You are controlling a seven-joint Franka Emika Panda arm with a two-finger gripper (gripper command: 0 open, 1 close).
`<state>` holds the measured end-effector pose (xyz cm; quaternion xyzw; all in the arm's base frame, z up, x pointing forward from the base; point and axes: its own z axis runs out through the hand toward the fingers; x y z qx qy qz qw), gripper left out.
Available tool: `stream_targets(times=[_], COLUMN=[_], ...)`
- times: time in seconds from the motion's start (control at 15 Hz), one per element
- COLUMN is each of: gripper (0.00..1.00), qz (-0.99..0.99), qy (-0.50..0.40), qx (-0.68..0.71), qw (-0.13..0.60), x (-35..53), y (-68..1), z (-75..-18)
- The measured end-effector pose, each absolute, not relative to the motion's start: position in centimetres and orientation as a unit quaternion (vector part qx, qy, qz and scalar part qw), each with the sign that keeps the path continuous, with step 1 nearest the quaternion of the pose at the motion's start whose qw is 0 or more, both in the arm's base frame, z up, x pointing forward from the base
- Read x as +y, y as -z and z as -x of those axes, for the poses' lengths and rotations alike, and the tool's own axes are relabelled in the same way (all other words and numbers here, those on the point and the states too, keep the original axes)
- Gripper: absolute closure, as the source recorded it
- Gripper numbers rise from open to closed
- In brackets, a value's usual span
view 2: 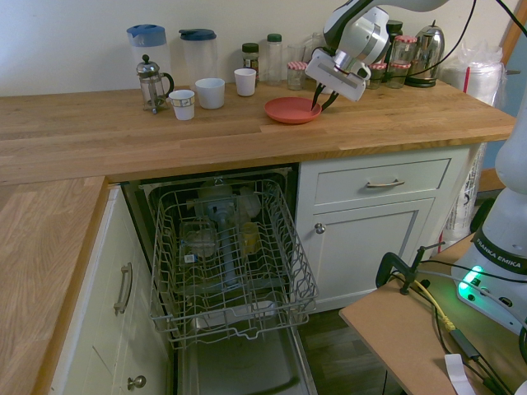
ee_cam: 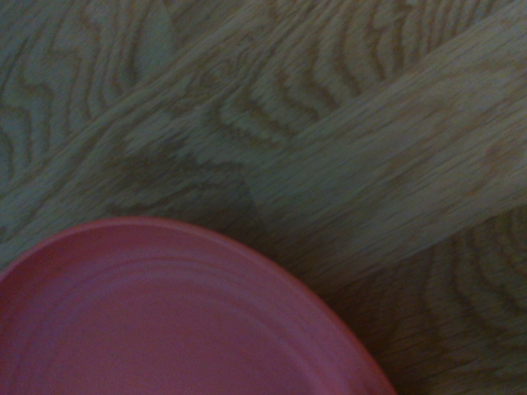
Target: Put the plate in the dishwasher
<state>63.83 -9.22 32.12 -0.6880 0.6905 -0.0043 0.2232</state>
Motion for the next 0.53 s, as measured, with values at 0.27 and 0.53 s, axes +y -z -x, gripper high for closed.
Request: stream_targets(times=[0.27,0.53], gripper=[1.0,1.0], qz=[0.696,0.706], qy=[0.006,0.025], qx=[0.68,0.669], qw=[0.23,0.231], x=[-9.35,-9.37], y=[-31.99,-32.93], z=[-63.78,-63.34])
